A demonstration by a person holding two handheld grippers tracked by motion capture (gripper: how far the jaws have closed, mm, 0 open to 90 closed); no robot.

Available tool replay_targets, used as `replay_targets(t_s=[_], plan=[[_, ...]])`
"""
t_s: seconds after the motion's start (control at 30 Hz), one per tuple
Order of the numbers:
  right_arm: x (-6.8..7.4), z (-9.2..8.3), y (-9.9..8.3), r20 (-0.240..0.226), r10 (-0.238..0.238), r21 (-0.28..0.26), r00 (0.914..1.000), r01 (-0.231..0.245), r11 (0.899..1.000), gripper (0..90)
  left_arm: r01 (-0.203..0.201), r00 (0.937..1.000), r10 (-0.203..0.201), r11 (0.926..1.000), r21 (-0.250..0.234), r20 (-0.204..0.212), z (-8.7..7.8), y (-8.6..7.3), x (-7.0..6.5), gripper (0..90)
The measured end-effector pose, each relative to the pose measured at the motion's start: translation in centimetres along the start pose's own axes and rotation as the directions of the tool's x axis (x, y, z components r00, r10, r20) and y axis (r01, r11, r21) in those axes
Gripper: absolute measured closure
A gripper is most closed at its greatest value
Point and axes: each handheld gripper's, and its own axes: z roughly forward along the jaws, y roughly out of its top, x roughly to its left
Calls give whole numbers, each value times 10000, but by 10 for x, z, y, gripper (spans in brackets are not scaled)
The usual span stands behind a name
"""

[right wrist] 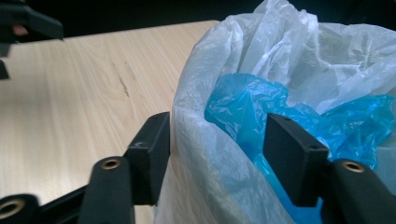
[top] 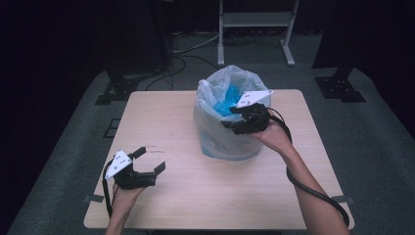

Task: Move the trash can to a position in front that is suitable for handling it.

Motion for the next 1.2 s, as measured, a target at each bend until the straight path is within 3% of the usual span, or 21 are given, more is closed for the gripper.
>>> replay_targets(t_s=[0.2,0.27,0.57,0.77,0.97,1.0,1.07,1.1,1.2], plan=[[4,10,3,-120,-256,560,9996,262,9981,610,88,9999,-88,9999,54,-68,-1,1,2,15],[6,16,5,-372,-319,747,9988,346,9966,696,82,9999,-82,10000,39,-86,-2,2,2,15],[13,20,8,-628,-327,731,9975,373,9966,738,143,9997,-144,9998,-112,-178,-7,7,5,15],[31,23,13,-1197,-800,602,9896,877,9943,742,120,9998,-123,9998,-182,-148,-11,12,4,16],[50,29,21,-1676,-1368,411,9763,1456,9885,745,105,9999,-107,9993,-371,-64,-16,22,3,16],[57,32,25,-1856,-1647,354,9687,1741,9841,747,16,10000,-17,9994,-345,-21,-19,27,2,15],[60,34,27,-1948,-1757,317,9650,1853,9822,747,-74,10000,75,9994,-348,20,-20,30,2,16],[66,36,29,-2168,-1947,169,9566,2031,9790,747,-83,9999,87,9989,-455,78,-23,35,1,16],[75,40,33,-2434,-2180,31,9451,2255,9742,747,-227,9995,238,9985,-498,221,-26,45,1,16]])
